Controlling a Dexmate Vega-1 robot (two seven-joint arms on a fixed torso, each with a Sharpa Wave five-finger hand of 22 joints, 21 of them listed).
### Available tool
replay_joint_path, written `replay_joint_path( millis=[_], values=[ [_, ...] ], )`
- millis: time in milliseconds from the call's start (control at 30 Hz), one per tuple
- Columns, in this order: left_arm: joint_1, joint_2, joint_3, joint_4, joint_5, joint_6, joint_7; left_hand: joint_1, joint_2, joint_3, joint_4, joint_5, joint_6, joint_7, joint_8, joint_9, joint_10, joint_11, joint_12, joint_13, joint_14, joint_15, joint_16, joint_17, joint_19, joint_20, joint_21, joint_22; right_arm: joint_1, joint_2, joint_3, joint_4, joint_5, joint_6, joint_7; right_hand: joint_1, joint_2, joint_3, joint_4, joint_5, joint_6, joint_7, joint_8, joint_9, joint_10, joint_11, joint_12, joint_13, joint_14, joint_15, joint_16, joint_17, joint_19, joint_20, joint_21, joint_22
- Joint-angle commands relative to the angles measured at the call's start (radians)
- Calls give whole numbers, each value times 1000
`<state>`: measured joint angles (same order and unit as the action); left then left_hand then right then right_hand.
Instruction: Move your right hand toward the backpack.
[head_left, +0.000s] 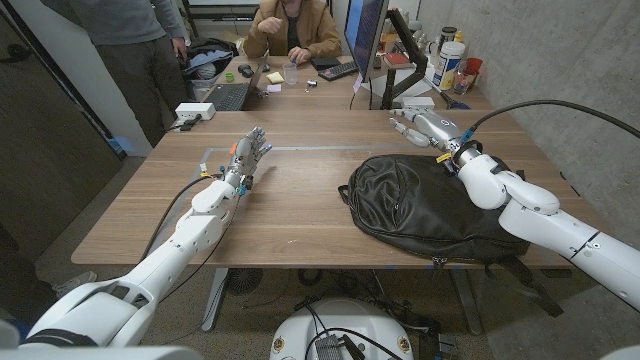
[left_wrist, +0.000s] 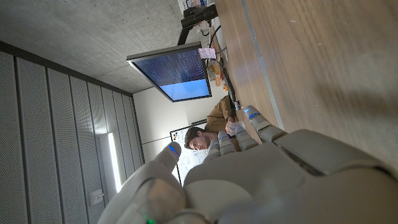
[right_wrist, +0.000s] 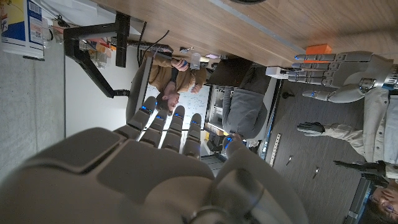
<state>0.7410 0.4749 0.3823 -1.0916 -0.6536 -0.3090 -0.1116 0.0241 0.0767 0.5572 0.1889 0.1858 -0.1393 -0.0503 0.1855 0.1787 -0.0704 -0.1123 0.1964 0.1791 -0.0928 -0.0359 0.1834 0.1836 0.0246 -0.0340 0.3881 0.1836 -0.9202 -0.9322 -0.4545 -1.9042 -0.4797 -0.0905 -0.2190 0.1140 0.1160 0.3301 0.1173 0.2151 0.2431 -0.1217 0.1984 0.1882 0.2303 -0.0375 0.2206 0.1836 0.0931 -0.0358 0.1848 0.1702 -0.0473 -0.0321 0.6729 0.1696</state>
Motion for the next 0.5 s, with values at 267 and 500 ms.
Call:
replay_joint_path(
  millis=[267,500],
  values=[
    [-6,-2,1,11,2,-1,-3,-7,96,7,0,-4,-1,-2,2,3,5,0,2,5,-7,-62,5,6,1,-31,-1,4,6,1,-19,8,-13,-1,13,15,-1,2,-7,-4,-1,-7,-3,3,3,-6,-5,4,9,-33,-3,1,5,-53,-7,5],
    [-3,-1,1,6,1,2,-1,-7,96,7,0,-4,-1,-3,2,3,7,-1,3,5,-8,-60,4,6,1,-31,-2,4,3,0,-24,6,-19,-6,17,17,-1,3,-8,-4,3,-11,-2,4,5,-9,-4,4,9,-34,-4,1,6,-53,-10,6]
  ],
)
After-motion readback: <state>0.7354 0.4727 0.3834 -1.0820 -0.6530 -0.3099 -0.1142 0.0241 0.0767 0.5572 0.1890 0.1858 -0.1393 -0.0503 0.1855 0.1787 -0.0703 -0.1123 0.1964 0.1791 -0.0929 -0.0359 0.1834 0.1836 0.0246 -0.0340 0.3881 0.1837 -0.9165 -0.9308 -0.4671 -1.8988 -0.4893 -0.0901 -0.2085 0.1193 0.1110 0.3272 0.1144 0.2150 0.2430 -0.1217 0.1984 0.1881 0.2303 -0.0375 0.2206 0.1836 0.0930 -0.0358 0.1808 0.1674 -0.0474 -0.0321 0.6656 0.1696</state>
